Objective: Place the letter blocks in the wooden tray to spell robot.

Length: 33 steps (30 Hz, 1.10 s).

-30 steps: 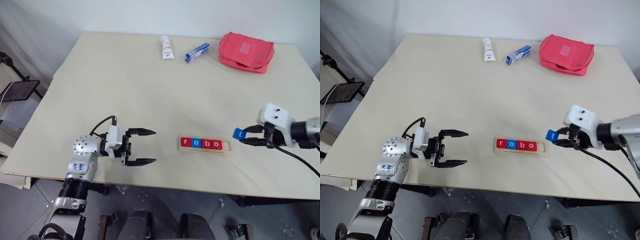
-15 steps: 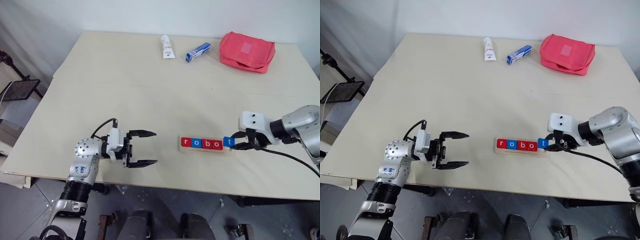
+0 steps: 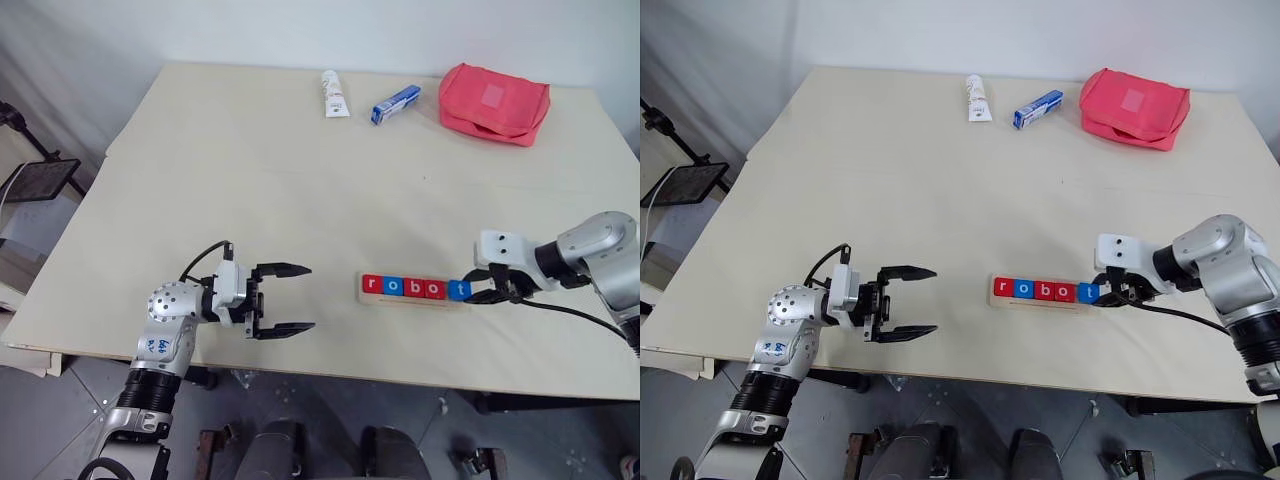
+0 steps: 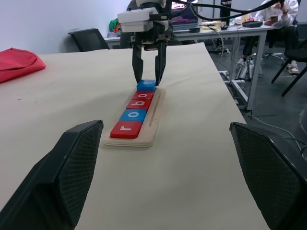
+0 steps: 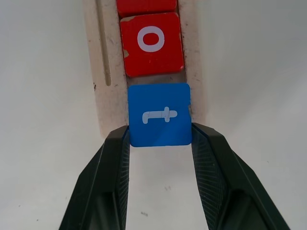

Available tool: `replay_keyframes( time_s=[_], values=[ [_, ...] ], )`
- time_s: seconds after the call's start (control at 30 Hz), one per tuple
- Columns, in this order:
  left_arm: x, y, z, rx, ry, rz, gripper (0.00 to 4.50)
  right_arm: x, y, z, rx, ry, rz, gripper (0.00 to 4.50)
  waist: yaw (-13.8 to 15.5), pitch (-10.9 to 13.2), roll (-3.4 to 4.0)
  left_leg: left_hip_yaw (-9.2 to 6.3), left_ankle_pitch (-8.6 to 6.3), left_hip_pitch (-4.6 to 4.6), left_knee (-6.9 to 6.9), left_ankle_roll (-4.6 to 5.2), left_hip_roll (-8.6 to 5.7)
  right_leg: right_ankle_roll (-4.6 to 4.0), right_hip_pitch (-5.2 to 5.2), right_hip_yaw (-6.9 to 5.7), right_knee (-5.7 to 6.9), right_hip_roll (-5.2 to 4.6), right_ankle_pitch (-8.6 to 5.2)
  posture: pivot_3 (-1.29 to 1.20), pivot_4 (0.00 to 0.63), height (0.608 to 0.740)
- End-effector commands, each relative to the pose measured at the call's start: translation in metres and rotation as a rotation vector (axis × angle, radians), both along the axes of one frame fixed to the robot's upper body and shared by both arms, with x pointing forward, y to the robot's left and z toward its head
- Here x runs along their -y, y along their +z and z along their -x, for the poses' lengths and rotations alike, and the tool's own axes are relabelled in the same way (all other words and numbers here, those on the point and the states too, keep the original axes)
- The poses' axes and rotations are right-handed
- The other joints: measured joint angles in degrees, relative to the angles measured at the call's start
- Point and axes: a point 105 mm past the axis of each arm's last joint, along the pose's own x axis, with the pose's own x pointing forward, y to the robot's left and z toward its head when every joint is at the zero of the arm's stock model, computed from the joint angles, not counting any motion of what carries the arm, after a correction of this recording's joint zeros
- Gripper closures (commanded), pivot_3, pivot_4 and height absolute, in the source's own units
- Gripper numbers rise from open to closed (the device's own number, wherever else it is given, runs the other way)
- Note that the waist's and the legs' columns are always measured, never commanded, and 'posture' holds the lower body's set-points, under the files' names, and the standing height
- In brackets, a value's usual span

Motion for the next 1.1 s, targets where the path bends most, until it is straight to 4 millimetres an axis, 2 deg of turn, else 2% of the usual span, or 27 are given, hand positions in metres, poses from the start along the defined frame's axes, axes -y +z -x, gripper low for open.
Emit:
replay_keyframes(
  time_s=[0.03,0.2,0.23,0.47,0.73,0.9,1.03,1.1],
  values=[
    [0.001,0.005,0.004,0.033,-0.007,0.000,0.00,-0.006,0.007,-0.002,0.021,0.031,-0.001,3.04,0.0,0.0,0.00,0.00,0.00,0.00,0.00,0.00,0.00,0.00,0.00,0.00,0.00,0.00,0.00,0.00,0.150,0.740],
    [0.001,0.005,0.003,0.033,-0.003,0.000,0.00,-0.010,0.008,-0.003,0.024,0.046,-0.014,3.04,0.0,0.0,0.00,0.00,0.00,0.00,0.00,0.00,0.00,0.00,0.00,0.00,0.00,0.00,0.00,0.00,0.150,0.740],
    [0.000,0.005,0.003,0.033,-0.002,0.000,0.00,-0.011,0.009,-0.003,0.024,0.048,-0.016,2.27,0.0,0.0,0.00,0.00,0.00,0.00,0.00,0.00,0.00,0.00,0.00,0.00,0.00,0.00,0.00,0.00,0.150,0.740],
    [0.001,0.005,0.001,0.033,-0.002,0.000,0.00,-0.008,0.021,0.001,0.048,0.049,-0.023,0.01,0.0,0.0,0.00,0.00,0.00,0.00,0.00,0.00,0.00,0.00,0.00,0.00,0.01,0.00,0.00,0.00,0.150,0.740],
    [0.005,0.006,-0.002,0.036,-0.013,0.004,0.00,-0.004,0.033,0.009,0.075,0.020,-0.057,0.01,0.2,0.0,0.00,-0.03,0.00,0.00,0.00,0.00,-0.01,0.00,0.00,-0.01,0.03,0.00,0.00,0.00,0.150,0.740],
    [0.003,0.010,-0.007,0.038,0.019,0.025,0.00,0.007,0.031,0.016,0.132,-0.083,-0.141,0.01,0.2,0.0,-0.01,-0.08,0.00,-0.01,0.01,0.00,-0.02,0.01,0.01,-0.05,0.07,-0.01,0.00,0.00,0.150,0.740],
    [-0.003,0.015,-0.017,0.050,0.096,0.029,0.00,0.011,0.037,0.029,0.177,-0.120,-0.260,0.01,0.2,0.0,0.00,-0.05,0.00,-0.01,0.01,0.00,-0.01,0.01,0.00,-0.05,0.08,-0.01,0.00,0.00,0.150,0.740],
    [-0.012,0.024,-0.022,0.056,0.145,0.063,0.00,0.022,0.035,0.045,0.210,-0.116,-0.362,0.01,0.3,0.0,-0.03,-0.03,0.00,-0.01,0.01,0.00,-0.01,0.01,-0.01,-0.04,0.09,-0.01,0.00,0.00,0.150,0.740]
  ],
)
